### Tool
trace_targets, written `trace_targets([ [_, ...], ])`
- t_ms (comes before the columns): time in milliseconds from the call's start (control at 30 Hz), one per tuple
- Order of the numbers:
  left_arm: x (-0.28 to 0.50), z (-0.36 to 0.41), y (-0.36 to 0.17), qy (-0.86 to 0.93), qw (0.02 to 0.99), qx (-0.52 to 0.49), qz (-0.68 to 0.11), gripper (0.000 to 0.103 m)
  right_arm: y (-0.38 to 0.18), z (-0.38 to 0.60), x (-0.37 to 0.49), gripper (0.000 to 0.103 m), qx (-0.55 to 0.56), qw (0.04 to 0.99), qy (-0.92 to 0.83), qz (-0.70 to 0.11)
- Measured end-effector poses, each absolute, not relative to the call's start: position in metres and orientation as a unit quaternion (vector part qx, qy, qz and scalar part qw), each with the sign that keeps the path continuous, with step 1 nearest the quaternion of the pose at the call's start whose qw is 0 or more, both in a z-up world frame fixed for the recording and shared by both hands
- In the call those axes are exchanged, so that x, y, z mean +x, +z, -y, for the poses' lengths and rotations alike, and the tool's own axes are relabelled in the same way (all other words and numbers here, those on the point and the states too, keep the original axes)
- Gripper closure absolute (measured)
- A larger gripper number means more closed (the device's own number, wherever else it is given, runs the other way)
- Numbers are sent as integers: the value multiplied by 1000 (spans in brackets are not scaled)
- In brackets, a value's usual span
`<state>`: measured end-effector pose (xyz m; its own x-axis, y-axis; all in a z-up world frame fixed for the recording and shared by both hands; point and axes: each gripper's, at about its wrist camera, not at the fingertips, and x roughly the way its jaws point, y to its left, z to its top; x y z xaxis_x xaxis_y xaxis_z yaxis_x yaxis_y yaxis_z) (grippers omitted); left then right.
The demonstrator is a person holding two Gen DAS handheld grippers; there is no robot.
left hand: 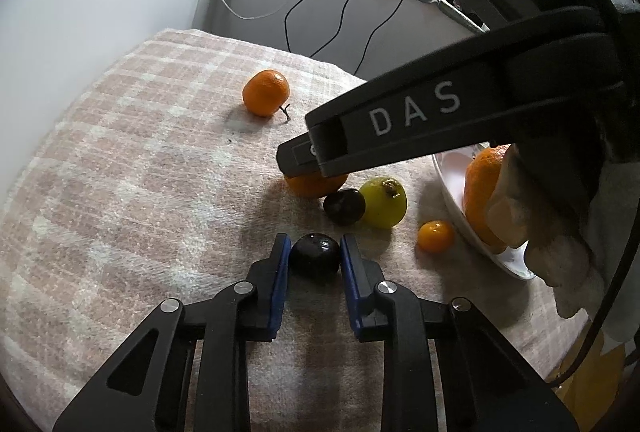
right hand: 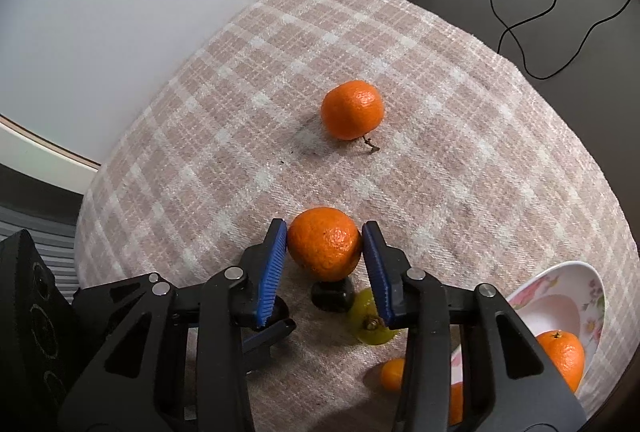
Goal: Organize fruits
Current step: 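Close the left gripper on the dark plum while the right closes on the mandarin, then carry the plum with the left gripper while the right carries the mandarin over the plate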
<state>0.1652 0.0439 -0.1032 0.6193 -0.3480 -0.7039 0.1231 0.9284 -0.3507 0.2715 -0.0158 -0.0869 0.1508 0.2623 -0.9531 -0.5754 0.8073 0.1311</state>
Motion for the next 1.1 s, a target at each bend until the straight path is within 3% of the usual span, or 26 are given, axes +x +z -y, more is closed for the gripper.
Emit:
trace_targets([
  [667, 134, -37, -69, -133, 908, -130, -376, 80, -16, 71, 253, 63, -74, 790, 305, -526],
  [1100, 121, 21, -27, -185, 917, -103, -340, 80, 33, 182, 239, 63, -20, 837, 272, -474],
])
